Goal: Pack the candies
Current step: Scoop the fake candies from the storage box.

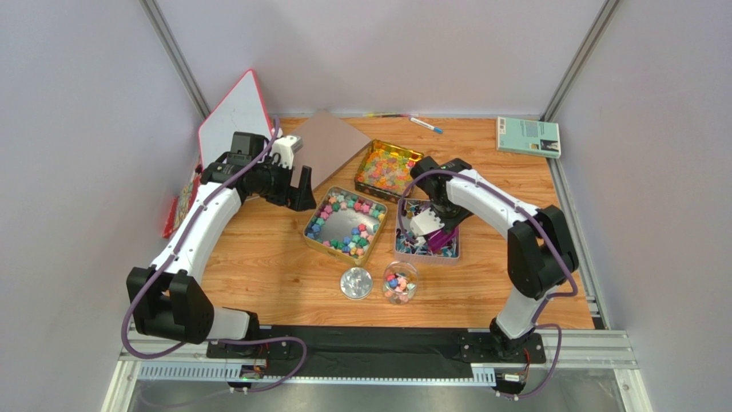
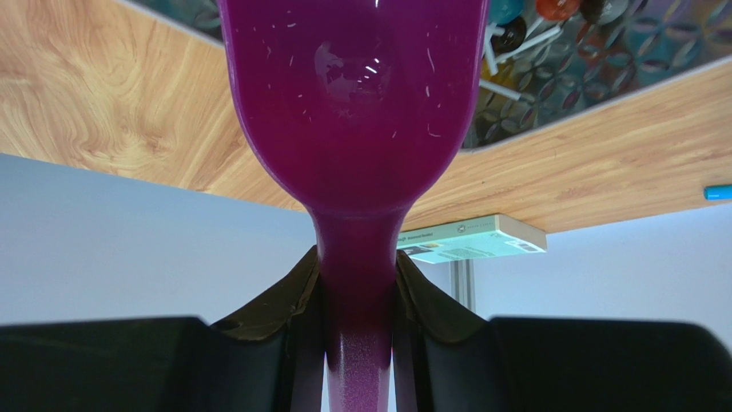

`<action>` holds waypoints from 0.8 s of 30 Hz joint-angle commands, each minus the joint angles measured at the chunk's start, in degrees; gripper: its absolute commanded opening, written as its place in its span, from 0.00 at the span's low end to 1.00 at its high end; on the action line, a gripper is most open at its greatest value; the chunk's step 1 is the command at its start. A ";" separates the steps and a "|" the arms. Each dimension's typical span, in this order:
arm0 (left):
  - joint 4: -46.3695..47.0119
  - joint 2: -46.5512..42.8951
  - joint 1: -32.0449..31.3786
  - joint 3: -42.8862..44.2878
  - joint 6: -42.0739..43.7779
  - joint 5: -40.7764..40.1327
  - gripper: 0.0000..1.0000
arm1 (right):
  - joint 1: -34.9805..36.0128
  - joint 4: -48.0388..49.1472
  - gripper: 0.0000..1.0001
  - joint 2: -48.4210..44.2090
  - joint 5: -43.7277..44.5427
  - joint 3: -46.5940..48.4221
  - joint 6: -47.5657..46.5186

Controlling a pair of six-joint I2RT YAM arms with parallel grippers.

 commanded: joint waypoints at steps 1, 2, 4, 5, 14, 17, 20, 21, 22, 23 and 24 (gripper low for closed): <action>0.76 0.99 0.42 1.24 -0.50 0.11 0.99 | 1.51 -3.50 0.00 5.79 -0.62 5.86 7.46; 0.76 1.17 0.42 1.41 -0.50 -0.06 0.99 | 1.68 -4.47 0.00 7.11 -0.97 9.19 11.05; 0.41 1.17 0.51 1.50 -0.50 0.02 0.99 | 2.21 -7.20 0.00 10.53 -1.33 12.10 13.79; 0.41 1.26 0.51 1.59 -0.41 0.02 0.99 | 2.39 -7.20 0.00 11.25 -1.50 13.34 15.37; 0.41 1.70 0.77 1.59 -0.41 -0.42 0.99 | 5.02 -2.13 0.00 9.51 -3.52 8.97 14.08; 0.41 2.05 0.86 2.03 -0.50 -0.77 0.99 | 5.02 2.96 0.00 6.79 -4.40 3.69 10.56; 0.23 2.84 0.95 2.55 -0.50 -1.21 0.99 | 5.02 6.49 0.00 6.16 -5.81 0.70 8.10; -0.11 3.01 0.95 2.73 -0.50 -1.21 0.99 | 5.11 6.85 0.00 6.59 -6.33 0.69 8.01; -0.21 3.36 0.95 2.99 -0.50 -1.30 0.99 | 5.02 7.12 0.00 7.12 -7.73 1.65 8.53; -0.29 3.63 0.95 3.08 -0.50 -1.38 0.99 | 5.02 7.12 0.00 7.73 -8.35 2.36 9.32; -0.47 3.80 0.95 3.17 -0.50 -1.38 0.99 | 5.02 7.12 0.00 9.56 -8.79 3.23 10.19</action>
